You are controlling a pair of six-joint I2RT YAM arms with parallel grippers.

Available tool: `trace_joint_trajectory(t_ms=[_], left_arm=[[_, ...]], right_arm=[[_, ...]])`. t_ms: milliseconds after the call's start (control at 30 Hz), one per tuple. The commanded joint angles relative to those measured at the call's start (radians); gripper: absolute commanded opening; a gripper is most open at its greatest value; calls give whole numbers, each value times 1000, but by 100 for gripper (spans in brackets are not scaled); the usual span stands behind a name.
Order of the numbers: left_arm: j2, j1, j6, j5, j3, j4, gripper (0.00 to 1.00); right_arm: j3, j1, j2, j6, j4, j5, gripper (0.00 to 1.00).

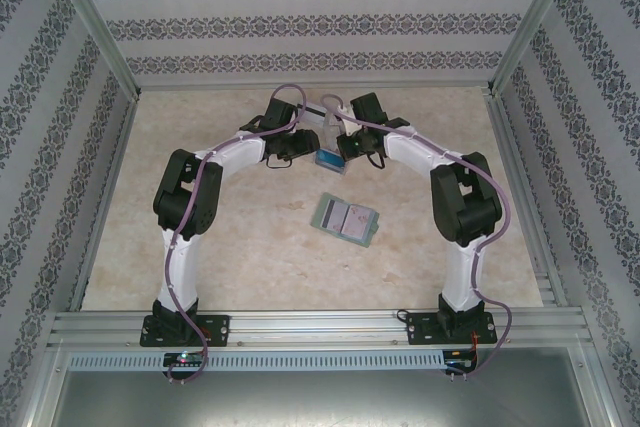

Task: Put the credit cards into the card holder

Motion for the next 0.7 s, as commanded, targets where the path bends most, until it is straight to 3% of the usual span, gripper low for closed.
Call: trace_joint_trajectory(t_ms=[0,367,667], left_arm=[[-6,-8,0,2,12,-3,53],[-82,1,-17,26,-48,54,53],[-159,21,-38,112,-152,154,53]], right_arm=[[-46,-10,-78,-6,53,-29,0],[-101,-20,-179,-4,120,-62,0],[-202,-48,-340,91,126,-219,0]])
